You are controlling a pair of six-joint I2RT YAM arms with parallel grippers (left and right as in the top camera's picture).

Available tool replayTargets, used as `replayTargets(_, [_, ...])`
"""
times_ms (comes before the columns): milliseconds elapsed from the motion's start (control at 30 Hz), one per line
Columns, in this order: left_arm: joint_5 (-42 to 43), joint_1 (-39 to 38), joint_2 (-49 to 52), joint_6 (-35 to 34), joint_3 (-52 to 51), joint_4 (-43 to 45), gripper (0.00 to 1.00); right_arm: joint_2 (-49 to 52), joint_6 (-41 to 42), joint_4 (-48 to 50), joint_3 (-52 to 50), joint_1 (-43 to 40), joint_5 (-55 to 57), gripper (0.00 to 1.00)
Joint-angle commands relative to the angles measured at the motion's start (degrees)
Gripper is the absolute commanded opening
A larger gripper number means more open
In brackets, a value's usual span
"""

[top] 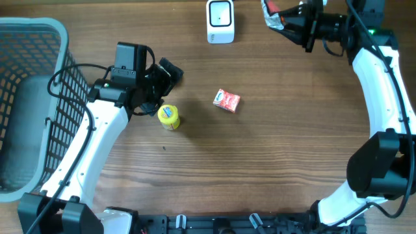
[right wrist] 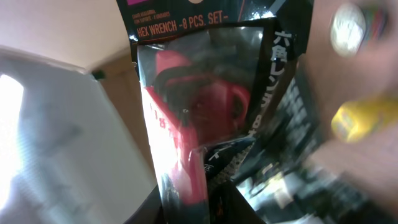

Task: Scan the item barcode
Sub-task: 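Hold the wrench pack over the white scanner with the right gripper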

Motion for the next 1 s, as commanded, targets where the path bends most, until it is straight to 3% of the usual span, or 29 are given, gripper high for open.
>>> replayTargets(0, [-4.42, 0.02, -0.17, 5.42, 0.09, 0.48, 1.0, 0.61, -25.83, 0.22, 0.07, 2.34, 12.85, 0.05])
replayTargets(167, [-13.03, 0.02, -0.17, 6.43, 0.09, 0.46, 1.0, 0.63, -46.69, -0.31, 0.07, 9.22, 33.4, 0.05])
replayTargets(267, [-16.35, 0.02, -0.17, 8.92, 0.09, 0.74, 1.0, 0.9, -51.56, -1.9, 0.07, 13.51, 53.4, 0.04])
replayTargets(367, [-17.22, 0.02, -0.17, 12.7, 0.09, 1.95, 1.0, 2.97, -53.64, -0.96, 0.07, 16.0, 60.92, 0.04])
replayTargets(633, [-22.14, 0.02, -0.17, 13.94, 0.09, 3.23, 1.0, 13.18, -50.03, 5.03, 0.07, 16.55, 57.46, 0.05])
replayTargets(800, [-25.18, 0.02, -0.15, 13.92, 0.09, 3.23, 1.0, 14.25, -45.51, 11.52, 0.07, 18.8, 55.63, 0.05])
replayTargets(967, [-26.4, 0.02, -0.17, 13.9, 0.09, 3.28, 1.0, 17.81, -36.61, 22.45, 0.24, 21.33, 59.17, 0.05])
